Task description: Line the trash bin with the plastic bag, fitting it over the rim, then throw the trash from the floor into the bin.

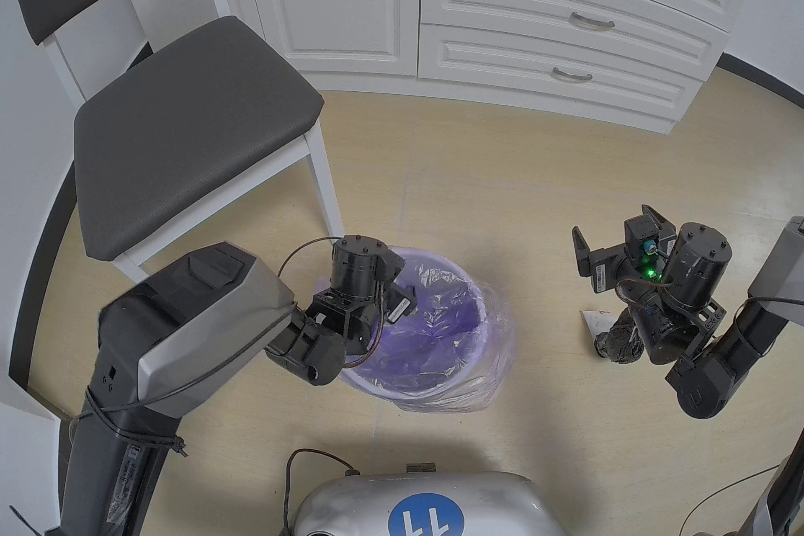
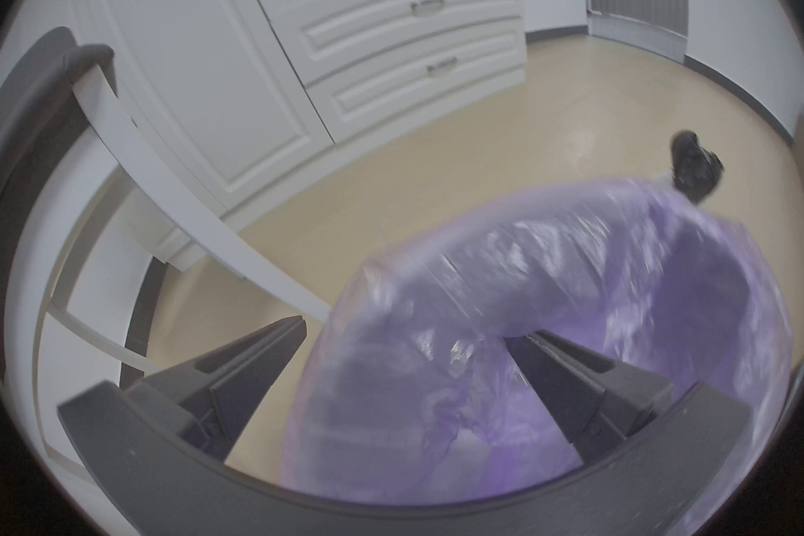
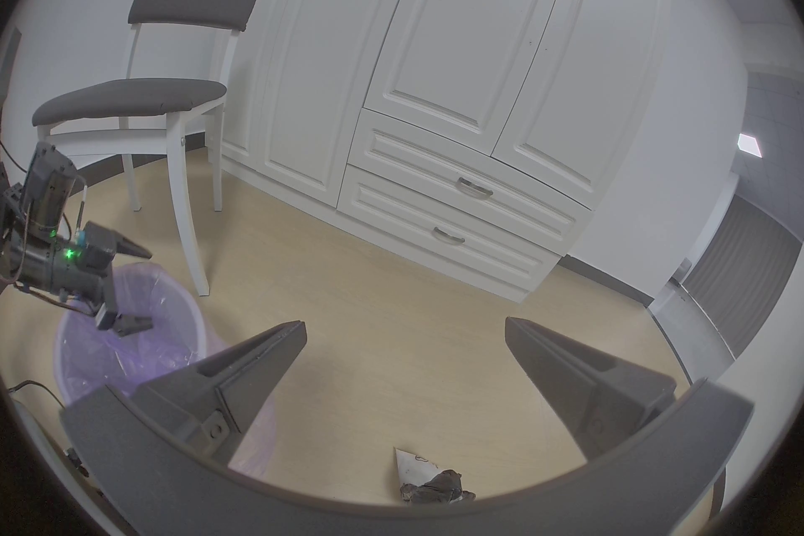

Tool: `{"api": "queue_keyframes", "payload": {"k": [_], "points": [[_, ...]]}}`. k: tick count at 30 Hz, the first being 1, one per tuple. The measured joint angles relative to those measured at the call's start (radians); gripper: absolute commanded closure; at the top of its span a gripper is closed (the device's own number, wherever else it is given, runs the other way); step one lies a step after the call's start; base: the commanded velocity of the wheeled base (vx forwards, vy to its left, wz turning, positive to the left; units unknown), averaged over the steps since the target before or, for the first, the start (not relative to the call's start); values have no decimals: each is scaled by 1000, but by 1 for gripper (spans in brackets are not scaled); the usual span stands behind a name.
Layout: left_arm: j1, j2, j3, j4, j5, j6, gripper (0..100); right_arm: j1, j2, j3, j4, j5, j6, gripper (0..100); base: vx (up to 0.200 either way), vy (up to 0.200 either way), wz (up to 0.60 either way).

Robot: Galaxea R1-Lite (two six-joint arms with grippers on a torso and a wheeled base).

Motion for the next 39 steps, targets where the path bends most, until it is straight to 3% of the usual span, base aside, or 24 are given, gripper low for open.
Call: {"api": "queue_keyframes", "payload": {"k": [9, 16, 32, 39], "points": [[2, 73, -115, -89, 21, -1, 0, -1, 4, -2, -1, 0, 0, 0, 0, 0, 0], [13, 84, -107, -94, 21, -13, 0, -2, 10, -2, -2, 0, -1, 0, 0, 0, 0], [13, -152, 275, -124, -23, -69, 0, -2, 13, 6, -2, -1, -1, 0, 0, 0, 0], [-75, -206, 459, -295, -56, -122, 0, 7, 29, 11, -3, -3, -5, 0, 0, 0, 0]]}}
